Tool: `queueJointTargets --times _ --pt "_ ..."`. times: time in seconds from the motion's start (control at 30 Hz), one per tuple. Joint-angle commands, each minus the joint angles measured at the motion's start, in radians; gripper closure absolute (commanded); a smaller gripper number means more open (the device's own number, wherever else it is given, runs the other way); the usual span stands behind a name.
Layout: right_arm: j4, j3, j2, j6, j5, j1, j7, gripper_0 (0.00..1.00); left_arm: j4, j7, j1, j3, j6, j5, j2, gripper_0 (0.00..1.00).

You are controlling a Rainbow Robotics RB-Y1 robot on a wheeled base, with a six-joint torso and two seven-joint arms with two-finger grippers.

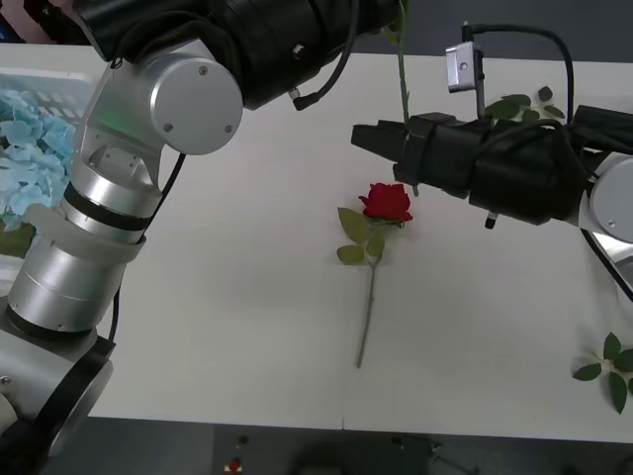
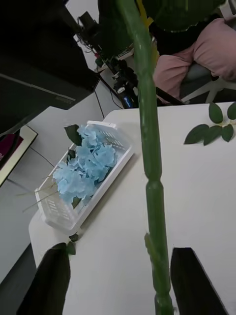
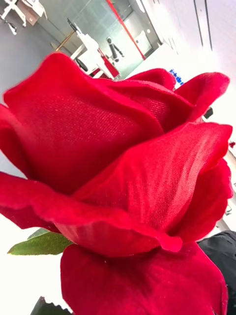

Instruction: Put the red flowers into the right box and the blue flowers into the left box

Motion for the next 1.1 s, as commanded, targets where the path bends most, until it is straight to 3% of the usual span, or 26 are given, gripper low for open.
queueJointTargets --times 0.03,0.2,0.43,0.47,0.5,0.53,0.57,0.87,1.1 --pt "-0.011 0.003 0.006 -0.01 0.004 -0.029 0.055 0.7 -0.016 0.027 -0.023 -0.007 -0.009 -0.012 -0.01 1.0" --pt "-0.008 0.005 0.006 -0.009 0.004 -0.029 0.053 1.0 -0.016 0.027 -0.023 -0.009 -0.009 -0.018 -0.01 1.0" --pt "-0.006 0.005 -0.001 0.006 0.004 -0.029 0.055 1.0 -0.016 0.025 -0.023 -0.009 -0.014 -0.027 -0.009 1.0" --pt "-0.006 0.005 -0.003 0.006 0.004 -0.029 0.055 1.0 -0.016 0.025 -0.023 -0.009 -0.014 -0.03 -0.009 0.9" --pt "-0.005 0.003 -0.006 0.008 0.004 -0.029 0.055 1.0 -0.016 0.025 -0.023 -0.01 -0.014 -0.036 -0.009 0.44" --pt "-0.006 0.005 -0.006 0.008 0.004 -0.028 0.055 1.0 -0.015 0.024 -0.023 -0.009 -0.016 -0.041 -0.009 0.17" --pt "-0.005 0.005 -0.009 0.008 0.004 -0.029 0.052 1.0 -0.012 0.024 -0.023 -0.01 -0.032 -0.064 -0.009 0.0" --pt "0.006 0.005 -0.044 0.029 -0.008 -0.029 0.033 1.0 0.023 0.028 -0.022 -0.058 -0.128 -0.12 -0.006 0.0" --pt "0.081 0.006 -0.216 0.12 -0.056 -0.031 -0.048 1.0 0.023 0.039 -0.022 -0.058 -0.128 -0.097 0.002 0.0"
